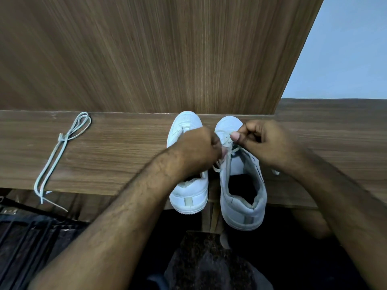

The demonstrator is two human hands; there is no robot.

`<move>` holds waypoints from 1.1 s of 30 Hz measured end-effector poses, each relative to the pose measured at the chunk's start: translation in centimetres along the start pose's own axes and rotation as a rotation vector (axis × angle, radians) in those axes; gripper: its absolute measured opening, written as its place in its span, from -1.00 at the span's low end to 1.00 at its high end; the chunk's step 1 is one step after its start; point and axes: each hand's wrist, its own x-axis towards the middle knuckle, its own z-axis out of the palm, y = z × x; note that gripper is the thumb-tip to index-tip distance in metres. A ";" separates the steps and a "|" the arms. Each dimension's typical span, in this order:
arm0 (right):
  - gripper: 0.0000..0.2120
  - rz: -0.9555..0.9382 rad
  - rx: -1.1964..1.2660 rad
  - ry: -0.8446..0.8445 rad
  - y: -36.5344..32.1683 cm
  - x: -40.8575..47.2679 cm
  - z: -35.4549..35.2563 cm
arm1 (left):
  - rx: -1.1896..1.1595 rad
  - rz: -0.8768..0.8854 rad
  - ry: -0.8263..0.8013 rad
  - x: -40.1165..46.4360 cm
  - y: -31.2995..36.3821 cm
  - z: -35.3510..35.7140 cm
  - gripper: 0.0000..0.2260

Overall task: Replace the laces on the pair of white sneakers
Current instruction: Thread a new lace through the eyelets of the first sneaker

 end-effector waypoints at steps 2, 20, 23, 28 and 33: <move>-0.69 -0.008 -0.011 -0.015 0.1 0.0 0.1 | -0.192 0.037 0.184 0.3 0.1 -0.3 -0.78; -0.68 0.093 0.634 0.053 -2.4 -0.6 -0.5 | -0.241 -0.048 0.160 0.0 0.2 0.5 -0.73; -0.76 0.048 0.629 -0.014 -2.5 -0.7 -0.3 | -0.537 -0.066 0.283 0.1 0.6 0.2 -0.72; -0.71 0.010 0.523 -0.136 -2.2 -0.8 0.2 | -1.227 -0.202 0.095 0.3 1.3 -0.5 -0.77; -0.81 -0.023 0.173 -0.248 -1.8 -0.9 0.6 | -0.628 -0.237 0.245 1.0 0.0 -0.2 -0.69</move>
